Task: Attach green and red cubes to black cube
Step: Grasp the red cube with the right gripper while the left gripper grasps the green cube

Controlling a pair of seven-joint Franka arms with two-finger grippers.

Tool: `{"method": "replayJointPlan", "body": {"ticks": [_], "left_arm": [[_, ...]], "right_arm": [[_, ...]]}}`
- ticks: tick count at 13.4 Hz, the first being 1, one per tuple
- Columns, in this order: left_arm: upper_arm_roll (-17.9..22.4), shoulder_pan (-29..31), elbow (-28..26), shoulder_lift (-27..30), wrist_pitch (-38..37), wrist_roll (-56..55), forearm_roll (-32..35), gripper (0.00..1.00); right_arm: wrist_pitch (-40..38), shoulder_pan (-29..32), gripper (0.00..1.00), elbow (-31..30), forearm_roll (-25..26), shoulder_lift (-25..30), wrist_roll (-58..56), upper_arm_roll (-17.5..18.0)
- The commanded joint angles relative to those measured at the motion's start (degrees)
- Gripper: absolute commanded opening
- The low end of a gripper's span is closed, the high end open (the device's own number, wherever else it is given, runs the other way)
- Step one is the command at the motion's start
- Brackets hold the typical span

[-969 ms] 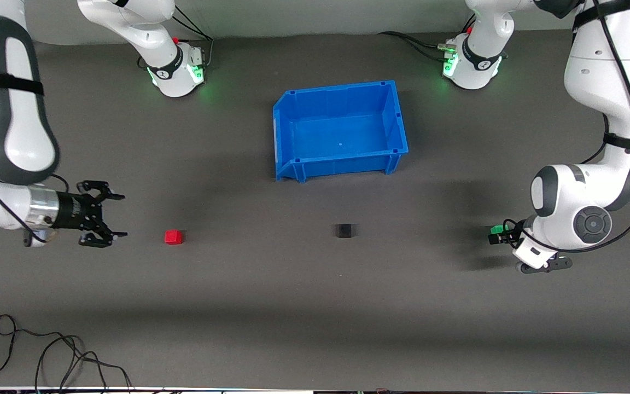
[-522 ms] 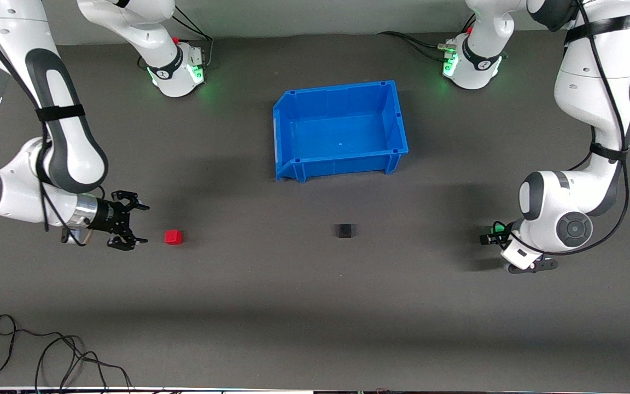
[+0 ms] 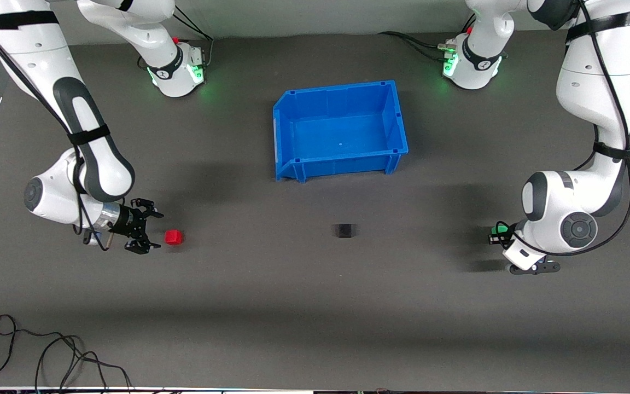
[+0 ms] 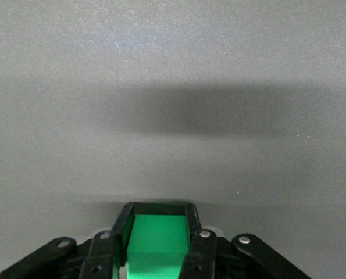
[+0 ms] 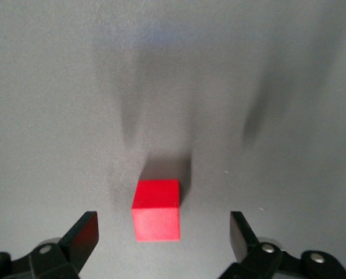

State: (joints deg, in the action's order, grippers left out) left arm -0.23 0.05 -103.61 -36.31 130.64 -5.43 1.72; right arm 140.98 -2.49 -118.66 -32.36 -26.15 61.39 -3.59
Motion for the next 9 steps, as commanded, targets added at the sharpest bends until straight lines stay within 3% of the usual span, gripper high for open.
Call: {"method": "replayJointPlan", "body": {"ticks": [1, 5, 6, 9], "left_arm": [[0.1, 0.0, 0.6, 1.0, -2.5, -0.5, 0.7, 0.0], [0.0, 0.6, 4.9, 5.3, -12.6, -12.6, -3.7, 0.0], [0.0, 0.0, 5.5, 6.3, -14.2, -18.6, -6.1, 0.0], [-1.0, -0.7, 6.3, 7.7, -16.0, -32.4, -7.1, 0.0]], "right_arm": [[4.0, -2.1, 1.0, 0.5, -5.9, -2.4, -4.1, 0.0], [5.0, -2.3, 0.98, 1.1, -6.3, -4.0, -4.3, 0.0], [5.0, -2.3, 0.92, 1.2, -6.4, -4.1, -4.3, 0.0], [4.9, -2.2, 0.35, 1.2, -6.4, -4.2, -5.8, 0.0]]}}
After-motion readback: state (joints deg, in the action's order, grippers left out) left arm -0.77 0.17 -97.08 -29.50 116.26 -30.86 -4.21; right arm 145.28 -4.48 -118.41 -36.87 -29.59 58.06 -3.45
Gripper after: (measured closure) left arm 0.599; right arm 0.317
